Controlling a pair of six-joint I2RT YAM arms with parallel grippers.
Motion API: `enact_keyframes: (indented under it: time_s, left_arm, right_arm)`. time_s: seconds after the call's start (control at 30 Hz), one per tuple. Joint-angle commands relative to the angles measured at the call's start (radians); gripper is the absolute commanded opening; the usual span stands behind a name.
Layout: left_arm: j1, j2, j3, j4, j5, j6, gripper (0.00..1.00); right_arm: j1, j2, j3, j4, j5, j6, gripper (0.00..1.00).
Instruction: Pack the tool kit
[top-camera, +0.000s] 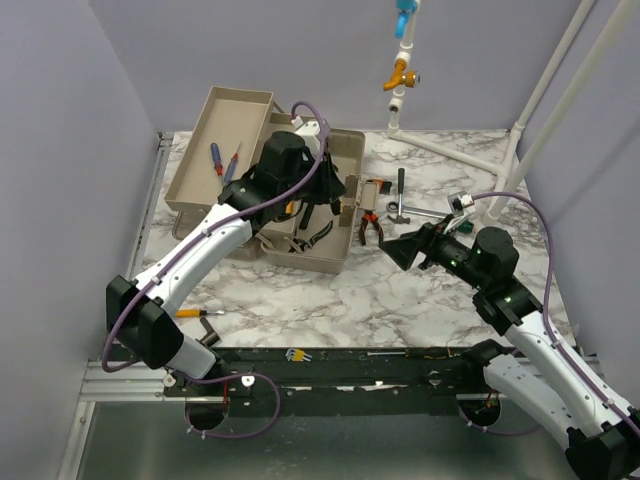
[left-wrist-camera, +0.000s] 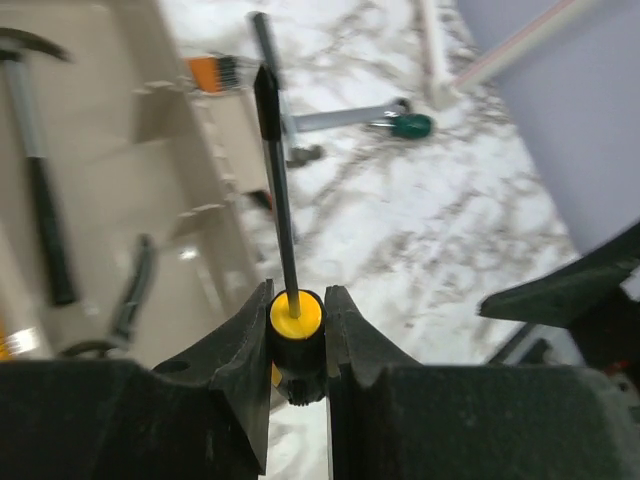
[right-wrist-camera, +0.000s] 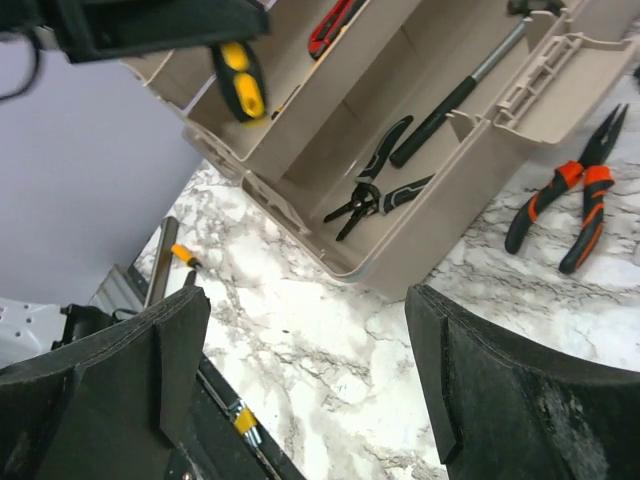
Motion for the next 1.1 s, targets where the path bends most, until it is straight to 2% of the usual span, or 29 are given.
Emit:
enact_keyframes:
  time_s: [0.0,0.13,0.27,0.5,0.6,0.7,0.8,0.93,1.07]
  left_arm:
    - [0.014,0.017,0.184,-0.432,-0.344,0.259,0.00]
    - [0.030,0.085,0.284,-0.578,-0.562,0.324,0.00]
    - [0.053,0.157,0.329,-0.649,-0.748,0.361,0.00]
    - [0.109,0.285,0.343,-0.662,-0.822,0.378,0.00]
    - [0.117,0.332,0.343,-0.660,-0.821,0.373,0.00]
    - [0.118,0.353,0.340,-0.663,-0.809,0.359,0.11]
    - [0.118,0.339,0.331,-0.660,-0.792,0.330,0.33]
    - [0.107,0.279,0.303,-0.620,-0.745,0.319,0.44]
    - [0.068,0.207,0.279,-0.600,-0.737,0.299,0.61]
  right_arm:
    - [-0.002,-0.006,-0.015,-0.056,0.098,-0.016,0.87]
    - [-0.002,-0.006,-0.016,-0.065,0.132,-0.012,0.87]
    - [-0.002,-0.003,-0.023,-0.077,0.182,-0.001,0.87]
    - [-0.002,0.009,-0.026,-0.120,0.296,0.025,0.87]
    - [-0.003,0.036,-0.009,-0.180,0.420,0.045,0.87]
    - [-0.002,0.108,0.029,-0.255,0.558,0.059,0.87]
    - [-0.003,0.210,0.062,-0.283,0.579,0.057,0.87]
    - [-0.003,0.333,0.097,-0.294,0.616,0.076,0.85]
    - [-0.003,0.420,0.131,-0.249,0.658,0.090,0.84]
